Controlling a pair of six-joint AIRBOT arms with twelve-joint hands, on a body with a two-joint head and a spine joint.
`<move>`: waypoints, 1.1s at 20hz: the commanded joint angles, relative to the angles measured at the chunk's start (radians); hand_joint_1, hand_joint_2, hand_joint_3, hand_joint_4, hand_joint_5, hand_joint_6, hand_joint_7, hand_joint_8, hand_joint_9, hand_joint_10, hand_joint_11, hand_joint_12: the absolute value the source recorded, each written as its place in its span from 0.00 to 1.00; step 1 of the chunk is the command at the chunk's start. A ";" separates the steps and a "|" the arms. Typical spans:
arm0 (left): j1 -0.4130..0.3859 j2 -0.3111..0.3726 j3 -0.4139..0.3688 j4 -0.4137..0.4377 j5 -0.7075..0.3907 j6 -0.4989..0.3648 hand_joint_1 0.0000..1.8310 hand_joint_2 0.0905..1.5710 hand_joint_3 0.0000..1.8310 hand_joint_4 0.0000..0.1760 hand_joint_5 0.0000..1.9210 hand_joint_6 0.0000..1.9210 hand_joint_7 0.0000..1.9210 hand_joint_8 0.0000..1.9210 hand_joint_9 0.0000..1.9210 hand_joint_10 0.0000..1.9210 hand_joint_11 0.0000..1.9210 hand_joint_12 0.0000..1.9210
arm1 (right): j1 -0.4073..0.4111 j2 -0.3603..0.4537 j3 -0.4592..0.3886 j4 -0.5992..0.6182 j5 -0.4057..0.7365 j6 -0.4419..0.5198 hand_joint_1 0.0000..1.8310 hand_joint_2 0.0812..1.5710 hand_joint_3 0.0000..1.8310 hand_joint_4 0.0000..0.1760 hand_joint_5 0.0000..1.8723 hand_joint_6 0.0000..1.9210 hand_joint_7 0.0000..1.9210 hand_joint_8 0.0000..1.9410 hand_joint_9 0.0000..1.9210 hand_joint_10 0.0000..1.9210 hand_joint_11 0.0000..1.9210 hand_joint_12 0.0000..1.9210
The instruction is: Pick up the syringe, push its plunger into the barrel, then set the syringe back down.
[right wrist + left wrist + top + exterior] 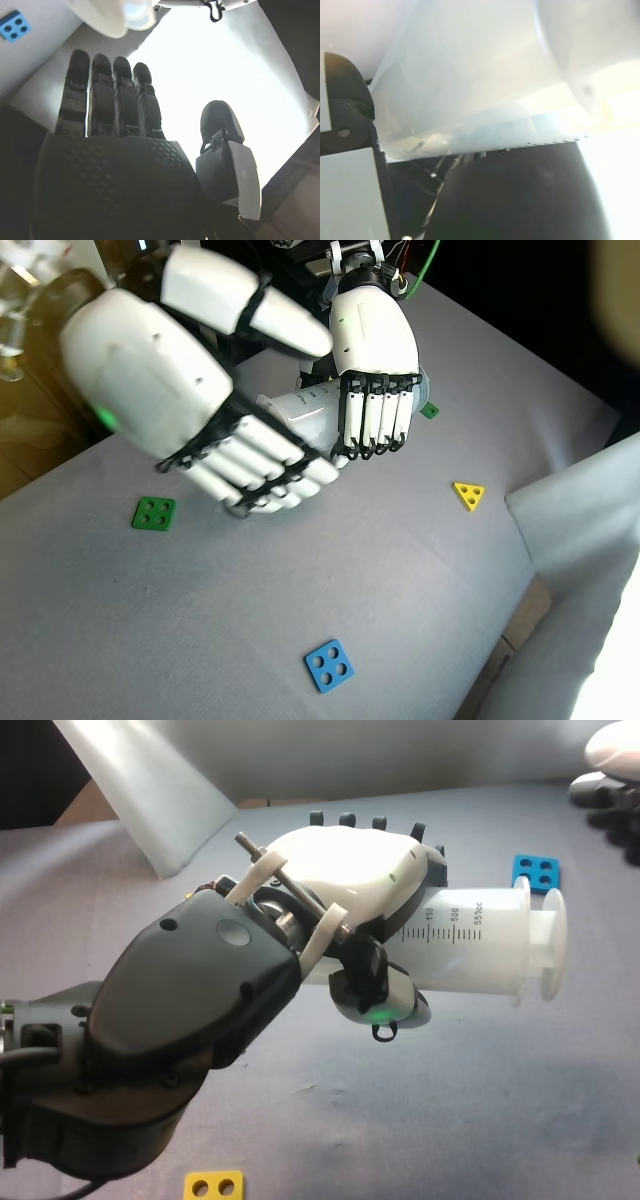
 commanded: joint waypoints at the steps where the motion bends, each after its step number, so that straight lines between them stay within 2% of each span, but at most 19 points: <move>1: 0.002 -0.001 0.001 0.090 -0.042 0.000 0.66 0.77 0.00 0.00 0.44 0.53 0.36 0.86 0.32 0.67 0.26 0.70 | 0.009 0.012 -0.004 -0.088 0.067 -0.016 0.00 0.77 0.00 0.00 0.13 0.00 0.12 0.00 0.10 0.00 0.00 0.26; 2: 0.012 -0.002 0.001 0.098 -0.042 -0.003 0.66 0.77 0.00 0.00 0.44 0.53 0.35 0.86 0.32 0.67 0.26 0.70 | 0.008 0.026 0.003 -0.162 0.091 -0.046 0.00 0.77 0.00 0.00 0.13 0.00 0.13 0.00 0.10 0.00 0.00 0.28; 3: 0.025 -0.003 0.002 0.112 -0.042 -0.012 0.66 0.78 0.00 0.00 0.43 0.54 0.35 0.86 0.32 0.68 0.24 0.72 | 0.003 0.037 0.016 -0.236 0.162 -0.092 0.00 0.77 0.00 0.00 0.14 0.00 0.13 0.00 0.10 0.00 0.00 0.29; 5: 0.054 -0.012 0.007 0.138 -0.042 -0.030 0.66 0.78 0.00 0.00 0.43 0.54 0.36 0.85 0.32 0.68 0.25 0.72 | -0.010 0.069 0.049 -0.253 0.305 -0.201 0.00 0.77 0.00 0.00 0.15 0.01 0.14 0.00 0.12 0.01 0.00 0.31; 8: 0.092 -0.027 0.019 0.164 -0.043 -0.043 0.65 0.79 0.00 0.00 0.42 0.56 0.33 0.89 0.30 0.70 0.24 0.74 | -0.009 0.091 0.117 -0.253 0.454 -0.318 0.00 0.77 0.00 0.00 0.14 0.00 0.13 0.00 0.10 0.00 0.00 0.28; 10: 0.114 -0.042 0.033 0.190 -0.045 -0.056 0.65 0.79 0.00 0.00 0.41 0.57 0.34 0.89 0.30 0.71 0.23 0.74 | -0.009 0.107 0.161 -0.253 0.557 -0.472 0.00 0.77 0.00 0.00 0.14 0.00 0.12 0.00 0.10 0.00 0.00 0.28; 13: 0.142 -0.059 0.049 0.218 -0.049 -0.067 0.65 0.79 0.00 0.00 0.42 0.55 0.33 0.90 0.30 0.72 0.23 0.74 | -0.011 0.130 0.221 -0.257 0.838 -0.789 0.00 0.77 0.00 0.00 0.13 0.00 0.12 0.00 0.09 0.00 0.00 0.25; 14: 0.157 -0.067 0.055 0.233 -0.056 -0.084 0.66 0.79 0.00 0.00 0.43 0.54 0.33 0.89 0.30 0.71 0.24 0.74 | -0.013 0.140 0.228 -0.292 0.885 -0.806 0.00 0.77 0.00 0.00 0.14 0.00 0.12 0.00 0.09 0.00 0.00 0.25; 15: 0.166 -0.072 0.058 0.243 -0.060 -0.094 0.66 0.78 0.00 0.00 0.44 0.53 0.34 0.88 0.30 0.71 0.24 0.74 | -0.016 0.145 0.228 -0.292 0.885 -0.803 0.00 0.77 0.00 0.00 0.14 0.00 0.12 0.00 0.10 0.00 0.00 0.26; 16: 0.180 -0.079 0.062 0.261 -0.066 -0.110 0.71 0.80 0.00 0.00 0.39 0.57 0.31 0.89 0.30 0.83 0.24 0.74 | -0.023 0.151 0.228 -0.292 0.895 -0.802 0.00 0.77 0.00 0.00 0.15 0.00 0.14 0.00 0.11 0.00 0.00 0.29; 17: 0.184 -0.082 0.064 0.267 -0.066 -0.114 0.72 0.81 0.00 0.00 0.39 0.59 0.30 0.89 0.30 0.86 0.24 0.74 | -0.024 0.152 0.228 -0.292 0.897 -0.801 0.00 0.77 0.00 0.00 0.15 0.01 0.14 0.00 0.11 0.01 0.00 0.29; 18: 0.191 -0.086 0.066 0.273 -0.068 -0.119 0.67 0.80 0.00 0.00 0.41 0.56 0.33 0.89 0.29 0.75 0.24 0.73 | -0.024 0.152 0.228 -0.292 0.896 -0.801 0.00 0.77 0.00 0.00 0.15 0.00 0.14 0.00 0.11 0.00 0.00 0.30; 20: 0.209 -0.094 0.069 0.285 -0.076 -0.130 0.65 0.79 0.00 0.00 0.42 0.55 0.34 0.89 0.31 0.69 0.25 0.72 | -0.024 0.153 0.227 -0.307 0.892 -0.801 0.00 0.77 0.00 0.00 0.15 0.00 0.13 0.00 0.11 0.00 0.00 0.28; 21: 0.214 -0.098 0.071 0.288 -0.077 -0.133 0.71 0.81 0.00 0.00 0.39 0.59 0.30 0.89 0.30 0.82 0.24 0.73 | -0.024 0.153 0.227 -0.309 0.884 -0.800 0.00 0.77 0.00 0.00 0.15 0.00 0.14 0.00 0.11 0.00 0.00 0.29; 22: 0.218 -0.101 0.073 0.288 -0.078 -0.135 0.71 0.81 0.00 0.00 0.37 0.61 0.29 0.90 0.30 0.86 0.24 0.73 | -0.024 0.153 0.227 -0.309 0.872 -0.798 0.00 0.77 0.00 0.00 0.15 0.00 0.13 0.00 0.11 0.00 0.00 0.29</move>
